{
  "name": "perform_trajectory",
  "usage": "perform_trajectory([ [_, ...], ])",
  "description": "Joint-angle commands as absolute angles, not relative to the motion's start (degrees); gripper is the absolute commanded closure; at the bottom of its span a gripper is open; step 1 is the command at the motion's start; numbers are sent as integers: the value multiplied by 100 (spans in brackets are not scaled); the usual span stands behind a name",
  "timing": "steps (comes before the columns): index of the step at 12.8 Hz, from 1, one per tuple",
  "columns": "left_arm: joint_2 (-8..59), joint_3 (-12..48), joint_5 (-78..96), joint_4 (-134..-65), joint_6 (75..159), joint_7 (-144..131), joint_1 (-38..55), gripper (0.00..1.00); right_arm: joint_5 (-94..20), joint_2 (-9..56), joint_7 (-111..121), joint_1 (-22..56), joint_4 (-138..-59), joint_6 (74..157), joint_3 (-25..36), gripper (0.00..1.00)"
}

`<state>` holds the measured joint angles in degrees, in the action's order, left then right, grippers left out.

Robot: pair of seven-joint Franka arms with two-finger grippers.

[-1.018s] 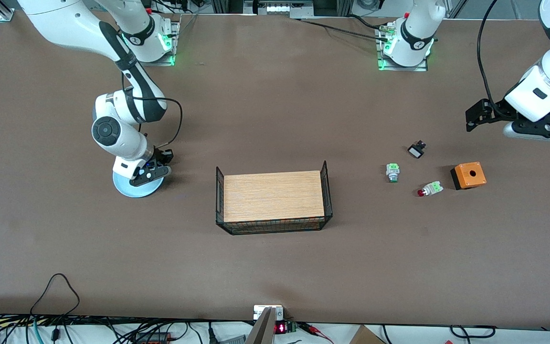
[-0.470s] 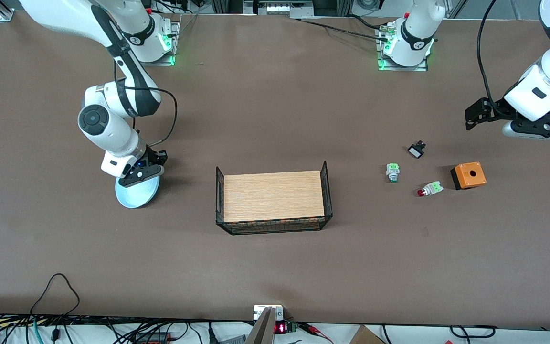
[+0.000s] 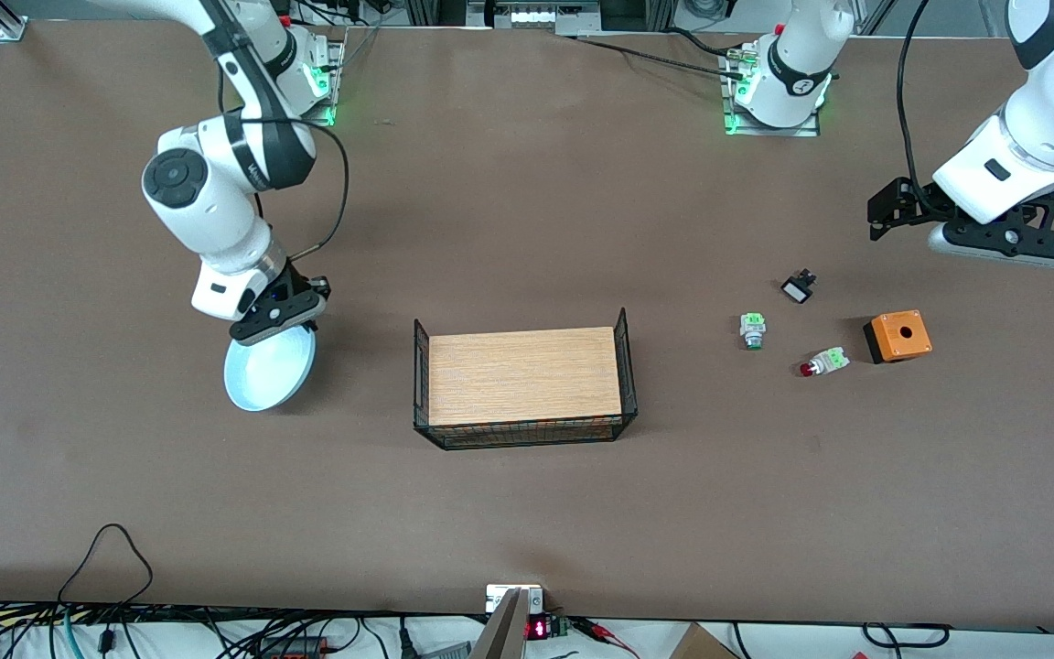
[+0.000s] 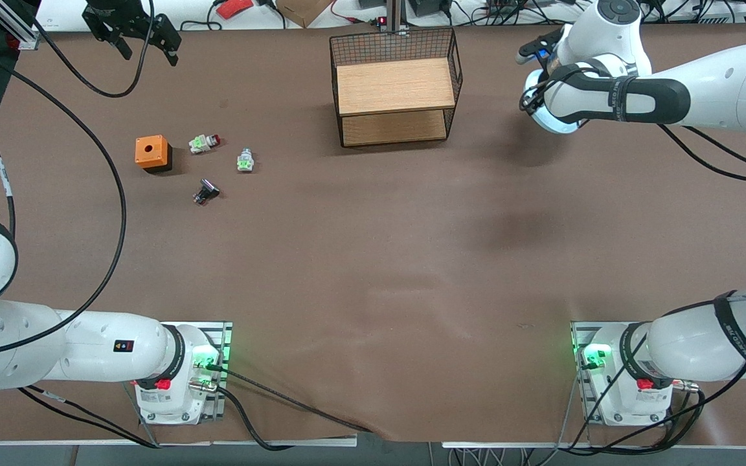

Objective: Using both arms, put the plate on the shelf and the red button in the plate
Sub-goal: 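Carry the plate with the right gripper onto the wooden board in the basket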

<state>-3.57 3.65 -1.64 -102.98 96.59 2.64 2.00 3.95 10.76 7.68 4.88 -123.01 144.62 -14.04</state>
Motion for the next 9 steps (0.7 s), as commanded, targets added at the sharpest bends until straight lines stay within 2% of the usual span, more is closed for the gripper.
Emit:
perform_trajectory([
  [1,-387,352,-123,-10134,9405,281,176,0,404,932,853,475,-11999,14187,-1704,100],
  [5,-246,360,-53,-10134,9448,281,308,0,396,993,852,667,-10910,13090,-1837,100],
  [8,-307,386,-44,-10195,9265,316,325,0,343,1090,791,1097,-10224,12552,-1828,100],
  [9,-299,587,-44,-10204,9203,360,316,0,351,1107,791,1273,-10004,12351,-1828,100],
])
